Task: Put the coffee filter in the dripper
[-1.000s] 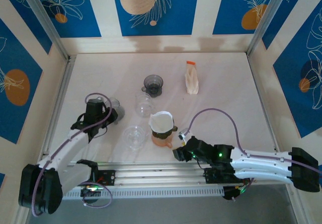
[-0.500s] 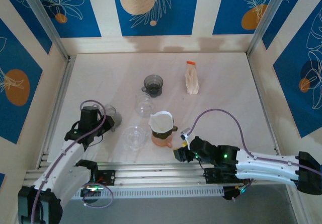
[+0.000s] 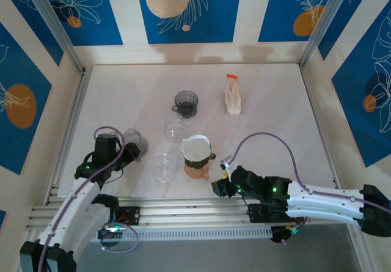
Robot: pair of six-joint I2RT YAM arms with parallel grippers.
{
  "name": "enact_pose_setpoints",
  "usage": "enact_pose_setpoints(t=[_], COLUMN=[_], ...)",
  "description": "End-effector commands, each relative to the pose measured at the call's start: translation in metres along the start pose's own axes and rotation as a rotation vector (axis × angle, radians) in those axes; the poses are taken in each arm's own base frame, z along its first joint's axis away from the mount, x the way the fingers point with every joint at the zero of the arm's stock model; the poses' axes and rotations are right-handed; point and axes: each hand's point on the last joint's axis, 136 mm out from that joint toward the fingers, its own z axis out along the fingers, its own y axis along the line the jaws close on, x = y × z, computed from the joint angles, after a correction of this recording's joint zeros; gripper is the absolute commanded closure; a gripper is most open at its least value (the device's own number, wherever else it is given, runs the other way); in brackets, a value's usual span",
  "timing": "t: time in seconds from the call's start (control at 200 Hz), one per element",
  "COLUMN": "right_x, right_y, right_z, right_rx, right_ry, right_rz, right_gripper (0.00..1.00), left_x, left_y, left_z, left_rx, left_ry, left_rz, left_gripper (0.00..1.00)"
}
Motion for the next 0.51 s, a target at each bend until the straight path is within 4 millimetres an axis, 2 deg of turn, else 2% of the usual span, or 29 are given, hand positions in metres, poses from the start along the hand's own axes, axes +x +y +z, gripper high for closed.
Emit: enact_pose_setpoints(t=[0.0, 0.215, 0.315, 0.5], right_x=[-0.016, -0.024, -0.026, -0.028], right_y=[0.019, 0.037, 0.040, 0.034], right_z=[-0.003, 0.012, 0.020, 0.028], right_rx=[-0.069, -0.098, -0.097, -0.080], right_ry=[-0.038, -0.012, -0.018, -0.024], right_rz=[-0.026, -0.077, -0.085, -0.080], right_gripper=[0.36, 0.34, 0.33, 0.33], left_x=[-0.018, -0.043, -0.047, -0.041], left_y=[-0.029, -0.063, -0.068, -0.065], left_z=[-0.015, -0.040, -0.044, -0.038], left_rx=[0.112, 0.223, 0.239, 0.238], left_ry=[-0.048, -0.132, -0.143, -0.120], left_rz=[-0.026, -0.018, -0.014, -0.023], left_gripper=[0.43, 0.33, 0.31, 0.31])
